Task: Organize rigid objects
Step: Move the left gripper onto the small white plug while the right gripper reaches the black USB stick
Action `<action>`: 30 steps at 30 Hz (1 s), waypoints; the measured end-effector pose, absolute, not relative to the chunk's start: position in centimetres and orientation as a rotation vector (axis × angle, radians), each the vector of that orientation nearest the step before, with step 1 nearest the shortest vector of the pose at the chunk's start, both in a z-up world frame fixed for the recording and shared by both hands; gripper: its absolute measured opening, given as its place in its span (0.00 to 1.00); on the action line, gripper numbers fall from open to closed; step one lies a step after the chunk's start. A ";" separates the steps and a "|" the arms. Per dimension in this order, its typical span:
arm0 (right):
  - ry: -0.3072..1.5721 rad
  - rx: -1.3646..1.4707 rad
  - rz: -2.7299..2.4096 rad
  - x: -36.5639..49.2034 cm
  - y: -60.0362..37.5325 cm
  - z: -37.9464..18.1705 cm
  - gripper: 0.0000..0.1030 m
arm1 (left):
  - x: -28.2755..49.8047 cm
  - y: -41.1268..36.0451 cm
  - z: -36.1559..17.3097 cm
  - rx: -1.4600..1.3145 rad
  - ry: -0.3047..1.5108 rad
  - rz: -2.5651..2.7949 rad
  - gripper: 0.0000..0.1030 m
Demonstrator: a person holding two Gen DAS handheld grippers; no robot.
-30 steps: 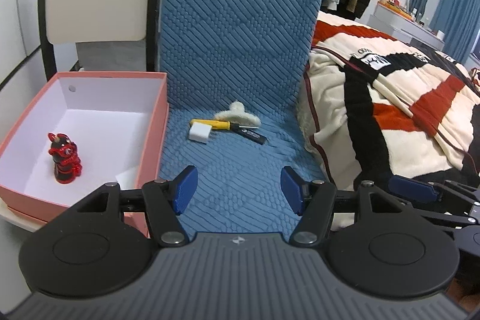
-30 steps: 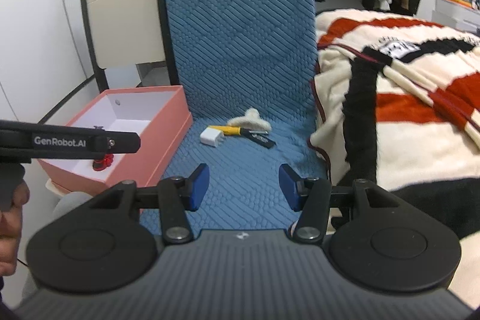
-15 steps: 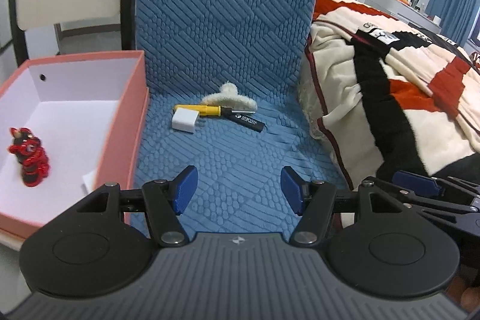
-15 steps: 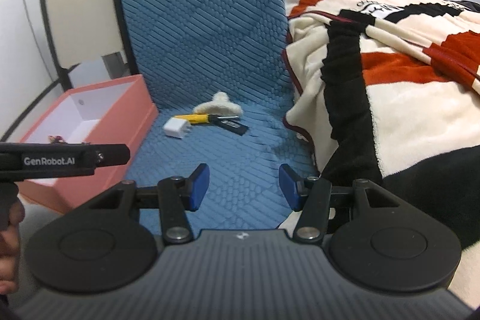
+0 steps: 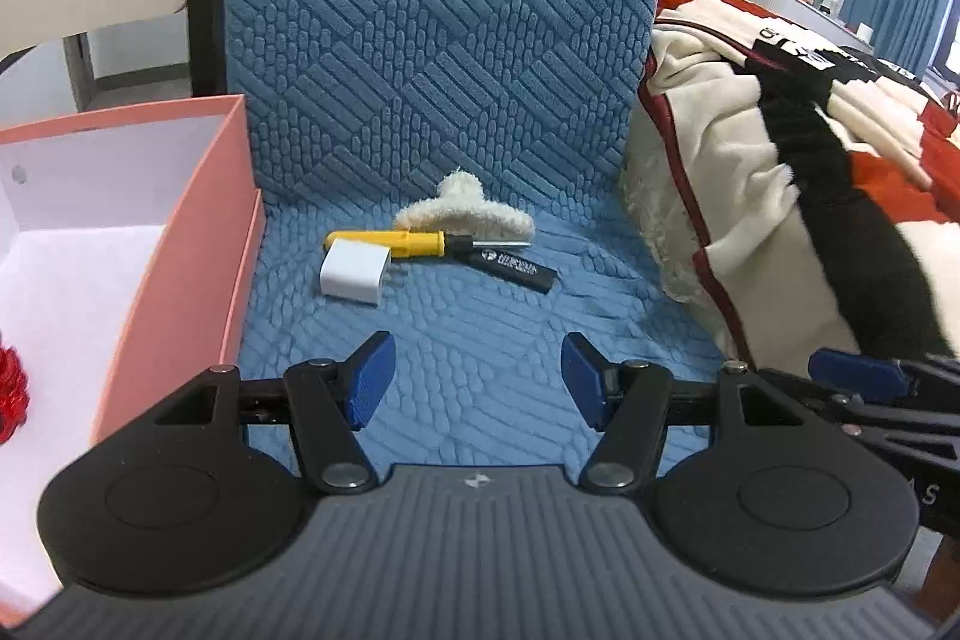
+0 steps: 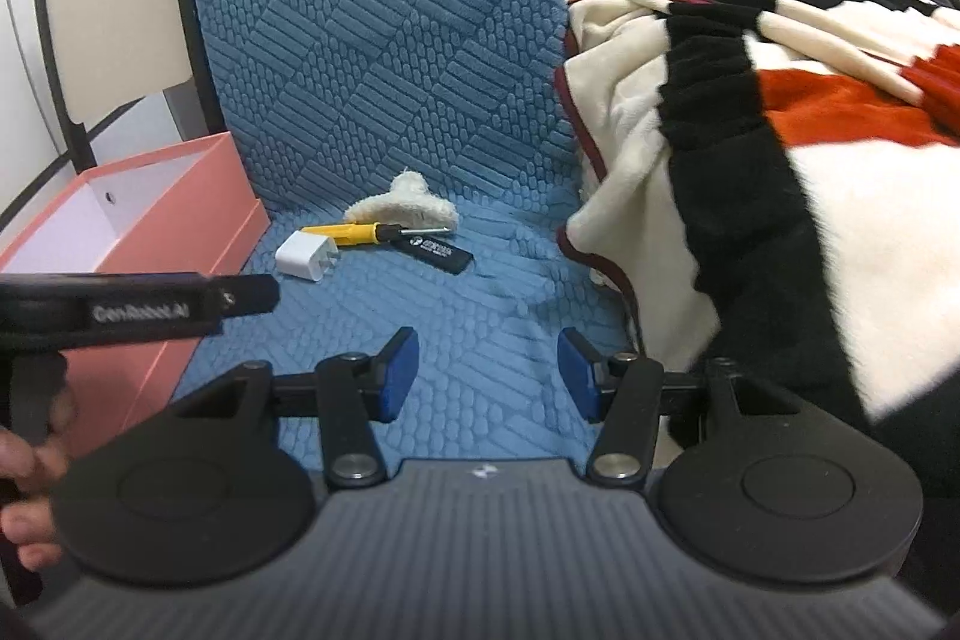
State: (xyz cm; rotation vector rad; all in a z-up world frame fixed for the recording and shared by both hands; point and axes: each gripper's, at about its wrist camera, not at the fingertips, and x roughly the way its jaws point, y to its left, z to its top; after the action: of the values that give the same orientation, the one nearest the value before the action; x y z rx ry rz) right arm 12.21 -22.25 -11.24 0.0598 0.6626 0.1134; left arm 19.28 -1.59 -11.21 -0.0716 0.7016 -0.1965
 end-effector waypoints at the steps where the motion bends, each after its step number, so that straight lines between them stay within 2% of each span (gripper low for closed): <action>1: 0.665 0.060 0.115 12.7 -22.2 -11.4 0.53 | 19.8 -1.8 -11.6 -0.070 0.707 -0.194 0.65; 18: 0.777 0.240 0.212 23.3 -22.4 -18.2 0.52 | 27.8 -2.5 -16.0 0.021 0.766 -0.144 0.65; 30: 0.751 0.027 0.272 28.5 -18.7 -20.1 0.53 | 32.2 -1.0 -16.8 -0.016 0.776 -0.102 0.65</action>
State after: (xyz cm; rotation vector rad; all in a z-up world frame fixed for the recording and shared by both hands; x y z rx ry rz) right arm 28.54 -18.72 -20.06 0.0266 0.7507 0.2716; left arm 32.22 -1.04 -16.78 -0.0159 0.7763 -0.1022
